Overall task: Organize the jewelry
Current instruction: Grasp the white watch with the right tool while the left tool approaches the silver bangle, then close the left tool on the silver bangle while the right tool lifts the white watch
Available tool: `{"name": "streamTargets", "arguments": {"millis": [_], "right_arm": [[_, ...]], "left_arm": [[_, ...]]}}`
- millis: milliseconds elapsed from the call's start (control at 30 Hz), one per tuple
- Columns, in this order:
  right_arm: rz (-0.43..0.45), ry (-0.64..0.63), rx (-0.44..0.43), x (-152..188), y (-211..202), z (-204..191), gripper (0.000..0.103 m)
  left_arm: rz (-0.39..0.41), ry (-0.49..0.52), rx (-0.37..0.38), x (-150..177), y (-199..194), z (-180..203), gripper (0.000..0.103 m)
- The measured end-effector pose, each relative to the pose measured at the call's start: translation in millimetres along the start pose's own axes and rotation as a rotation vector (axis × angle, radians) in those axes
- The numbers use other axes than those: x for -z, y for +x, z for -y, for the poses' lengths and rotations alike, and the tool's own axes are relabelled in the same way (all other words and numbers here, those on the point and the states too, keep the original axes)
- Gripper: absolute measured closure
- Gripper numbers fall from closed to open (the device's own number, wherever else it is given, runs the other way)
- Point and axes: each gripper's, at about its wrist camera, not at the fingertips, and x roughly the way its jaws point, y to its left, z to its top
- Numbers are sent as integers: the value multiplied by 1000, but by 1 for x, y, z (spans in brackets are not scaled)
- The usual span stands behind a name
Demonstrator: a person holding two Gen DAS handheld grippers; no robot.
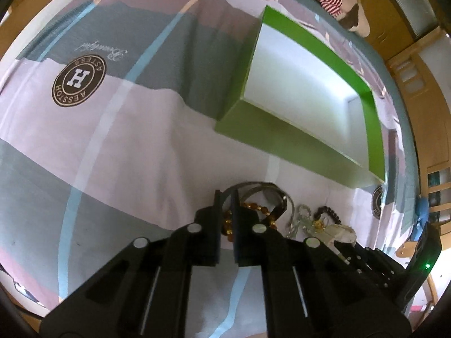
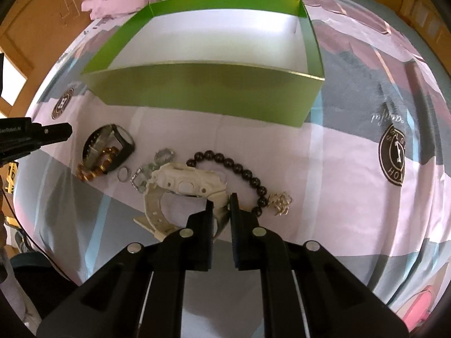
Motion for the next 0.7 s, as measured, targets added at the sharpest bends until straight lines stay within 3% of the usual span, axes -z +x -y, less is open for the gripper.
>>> {"name": "streamTargets", "arguments": {"millis": [200,333,533,700], "right_arm": [[-20,0,-2,5,3,-3,93],[-23,3,-1,3,3,-1,93],[-28,-2,-2,4,4,-1,93],[-32,-8,-4,4,5,-2,93]], "left_arm": [[-33,26,-9,2,9,7,96],[-40,23,-36,0,17,6,82],[-55,39,34,4,22,17,82],[-80,66,35,6,33,28,84]]}}
